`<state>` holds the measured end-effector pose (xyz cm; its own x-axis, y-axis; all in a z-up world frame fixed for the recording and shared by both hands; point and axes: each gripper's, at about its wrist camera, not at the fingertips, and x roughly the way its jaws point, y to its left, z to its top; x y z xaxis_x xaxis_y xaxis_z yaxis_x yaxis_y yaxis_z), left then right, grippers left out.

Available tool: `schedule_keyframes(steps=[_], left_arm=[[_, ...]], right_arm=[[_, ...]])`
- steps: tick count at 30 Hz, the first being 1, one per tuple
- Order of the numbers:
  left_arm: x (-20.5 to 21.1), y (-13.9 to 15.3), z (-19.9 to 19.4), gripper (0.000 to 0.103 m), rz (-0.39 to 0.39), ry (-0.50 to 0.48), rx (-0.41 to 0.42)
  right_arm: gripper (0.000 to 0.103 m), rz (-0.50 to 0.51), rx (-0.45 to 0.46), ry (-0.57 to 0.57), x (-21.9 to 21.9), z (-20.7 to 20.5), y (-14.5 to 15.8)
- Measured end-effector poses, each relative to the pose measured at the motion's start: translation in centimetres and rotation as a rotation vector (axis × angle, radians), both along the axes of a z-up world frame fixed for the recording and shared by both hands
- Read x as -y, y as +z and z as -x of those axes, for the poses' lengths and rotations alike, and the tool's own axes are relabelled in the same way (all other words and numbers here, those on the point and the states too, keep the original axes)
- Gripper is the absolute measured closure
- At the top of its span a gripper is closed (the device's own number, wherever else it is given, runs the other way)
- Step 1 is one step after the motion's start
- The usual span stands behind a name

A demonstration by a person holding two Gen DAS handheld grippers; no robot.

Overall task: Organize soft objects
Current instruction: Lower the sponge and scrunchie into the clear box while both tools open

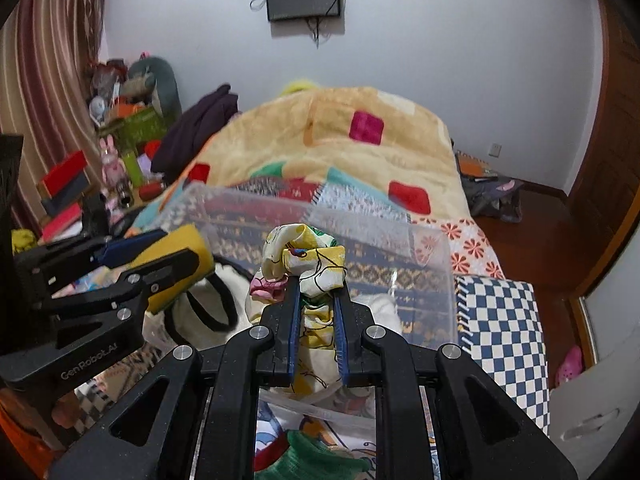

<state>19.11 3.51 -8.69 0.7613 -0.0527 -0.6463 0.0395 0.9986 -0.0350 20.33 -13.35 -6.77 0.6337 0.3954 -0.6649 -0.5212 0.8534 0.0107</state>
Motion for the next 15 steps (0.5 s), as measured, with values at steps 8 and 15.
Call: schedule_keyframes(steps=[8, 15], left_arm=[[0.2, -0.1, 0.4, 0.057, -0.019, 0.010, -0.002], [0.4, 2.0, 2.5, 0.037, -0.018, 0.006, 0.057]], right_arm=[[0.072, 0.055, -0.020, 0.003, 0.3, 0.1, -0.3], [0.050, 0.061, 0.050, -0.001, 1.4, 1.9, 1.6]])
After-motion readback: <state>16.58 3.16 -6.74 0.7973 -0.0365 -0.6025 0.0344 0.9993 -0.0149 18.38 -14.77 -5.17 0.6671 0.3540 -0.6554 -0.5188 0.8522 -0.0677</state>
